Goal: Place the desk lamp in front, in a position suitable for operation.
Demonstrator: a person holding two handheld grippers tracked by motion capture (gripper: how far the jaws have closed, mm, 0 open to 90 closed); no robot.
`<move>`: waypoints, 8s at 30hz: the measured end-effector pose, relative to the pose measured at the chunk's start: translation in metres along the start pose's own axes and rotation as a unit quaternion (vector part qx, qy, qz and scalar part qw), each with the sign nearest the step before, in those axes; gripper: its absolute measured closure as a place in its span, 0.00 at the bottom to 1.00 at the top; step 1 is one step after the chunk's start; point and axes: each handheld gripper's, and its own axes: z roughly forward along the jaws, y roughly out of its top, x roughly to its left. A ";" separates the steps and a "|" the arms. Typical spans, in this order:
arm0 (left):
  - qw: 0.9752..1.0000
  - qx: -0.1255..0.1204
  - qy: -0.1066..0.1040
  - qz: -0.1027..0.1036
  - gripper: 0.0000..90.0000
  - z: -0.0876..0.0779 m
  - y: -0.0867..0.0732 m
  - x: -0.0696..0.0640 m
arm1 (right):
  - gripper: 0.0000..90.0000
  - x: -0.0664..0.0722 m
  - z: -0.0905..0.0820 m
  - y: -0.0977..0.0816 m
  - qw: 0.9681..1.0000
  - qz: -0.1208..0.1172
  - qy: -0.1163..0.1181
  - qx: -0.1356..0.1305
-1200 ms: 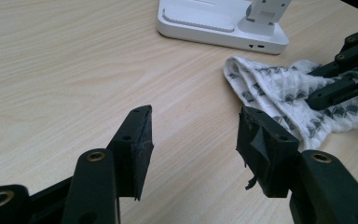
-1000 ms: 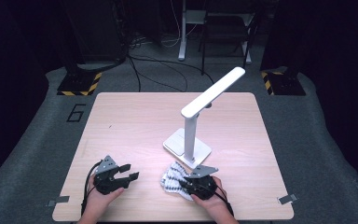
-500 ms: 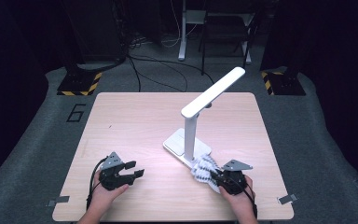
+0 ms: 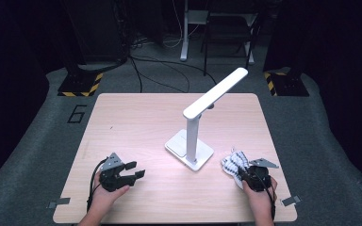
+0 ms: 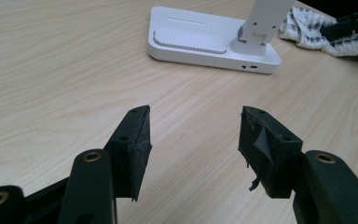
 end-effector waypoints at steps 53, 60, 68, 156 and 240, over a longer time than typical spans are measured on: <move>1.000 -0.010 0.015 -0.020 0.46 -0.015 -0.005 0.009 | 0.83 0.186 0.040 0.063 0.966 -0.168 0.180 -0.079; 1.000 -0.011 0.017 -0.022 0.46 -0.017 -0.005 0.010 | 0.82 0.222 0.033 0.054 0.959 -0.181 0.205 -0.073; 1.000 -0.013 0.018 -0.016 0.45 -0.019 -0.004 0.008 | 0.79 0.238 0.030 0.050 0.952 -0.180 0.238 -0.066; 0.990 0.007 -0.099 0.098 0.45 -0.046 0.078 -0.035 | 0.51 0.132 0.018 0.024 0.973 -0.070 0.194 -0.100; 0.981 -0.025 -0.145 0.127 0.57 -0.055 0.085 -0.050 | 0.84 0.149 0.010 0.024 0.960 -0.151 0.232 -0.046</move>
